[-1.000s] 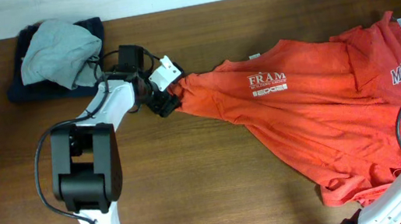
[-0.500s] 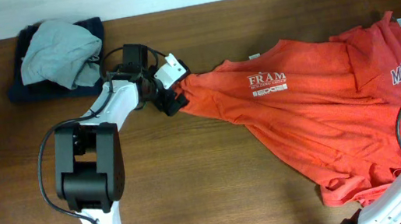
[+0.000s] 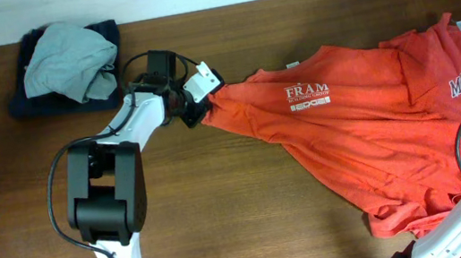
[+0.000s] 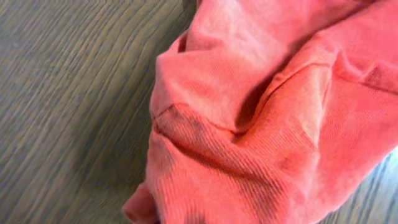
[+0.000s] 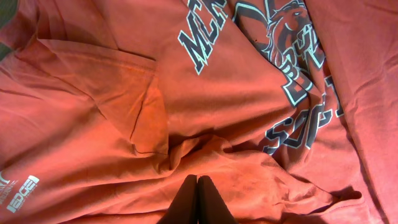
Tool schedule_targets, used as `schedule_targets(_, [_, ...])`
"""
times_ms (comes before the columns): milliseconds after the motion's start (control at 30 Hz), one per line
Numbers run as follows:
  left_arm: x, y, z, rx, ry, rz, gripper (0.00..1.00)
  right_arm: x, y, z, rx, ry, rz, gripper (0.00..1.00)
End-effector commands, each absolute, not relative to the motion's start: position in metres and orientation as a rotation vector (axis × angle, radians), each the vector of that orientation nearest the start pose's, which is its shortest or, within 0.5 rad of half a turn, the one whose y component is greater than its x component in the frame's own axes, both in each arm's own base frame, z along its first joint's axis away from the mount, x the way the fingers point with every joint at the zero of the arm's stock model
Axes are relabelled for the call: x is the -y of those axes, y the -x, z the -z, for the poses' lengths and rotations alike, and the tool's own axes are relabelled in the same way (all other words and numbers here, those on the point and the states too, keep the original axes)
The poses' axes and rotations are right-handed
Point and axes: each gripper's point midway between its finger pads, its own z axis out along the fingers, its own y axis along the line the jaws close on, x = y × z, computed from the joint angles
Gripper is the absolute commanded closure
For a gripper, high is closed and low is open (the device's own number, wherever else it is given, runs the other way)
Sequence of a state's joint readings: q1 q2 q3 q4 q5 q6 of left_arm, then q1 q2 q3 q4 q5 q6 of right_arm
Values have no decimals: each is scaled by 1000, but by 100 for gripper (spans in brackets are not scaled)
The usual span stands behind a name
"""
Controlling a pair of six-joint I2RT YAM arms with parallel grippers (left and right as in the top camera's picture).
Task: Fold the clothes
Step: 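Pull the sleeve leftward with the left gripper to stretch the shirt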
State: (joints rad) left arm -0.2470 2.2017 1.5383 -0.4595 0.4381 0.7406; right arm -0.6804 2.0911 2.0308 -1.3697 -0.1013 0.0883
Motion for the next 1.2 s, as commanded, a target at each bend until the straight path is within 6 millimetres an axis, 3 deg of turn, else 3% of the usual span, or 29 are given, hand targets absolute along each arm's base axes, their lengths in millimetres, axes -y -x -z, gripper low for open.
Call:
schedule_targets(0, [196, -471, -10, -2214, -1344, 437, 100, 261, -349, -154, -2753, -1082, -48, 96])
schedule_targets(133, [182, -468, -17, -2286, -1308, 376, 100, 261, -349, -154, -2753, -1082, -49, 96])
schedule_targets(233, [160, -480, -42, -2406, -1062, 281, 100, 260, -349, -154, -2754, -1082, -49, 96])
schedule_targets(267, [148, -486, -61, -2441, -926, 244, 99, 260, -349, -154, -2754, -1083, -49, 96])
schedule_targets(333, [124, -489, -82, -2467, -820, 131, 99, 260, -349, -154, -2756, -1083, -49, 96])
schedule_targets(400, [97, -488, -91, -2504, -772, -33, 99, 261, -348, -154, -2759, -1086, -36, 96])
schedule_targets(567, [26, -467, -89, -2675, -569, -450, 99, 263, -346, -152, -2766, -1091, -20, 96])
schedule_targets(633, [10, -453, -84, -2756, -448, -461, 98, 264, -344, -150, -2774, -1096, -7, 96])
schedule_targets(833, [-26, -438, -80, -2844, -174, -454, 98, 265, -335, -140, -2810, -1117, 32, 96])
schedule_targets(967, [-39, -437, -80, -2851, -125, -459, 98, 257, -326, -128, -2843, -1178, 6, 96])
schedule_targets(1167, [-57, -441, -81, -2829, -19, -454, 97, 231, -298, -88, -2948, -1317, -93, 96])
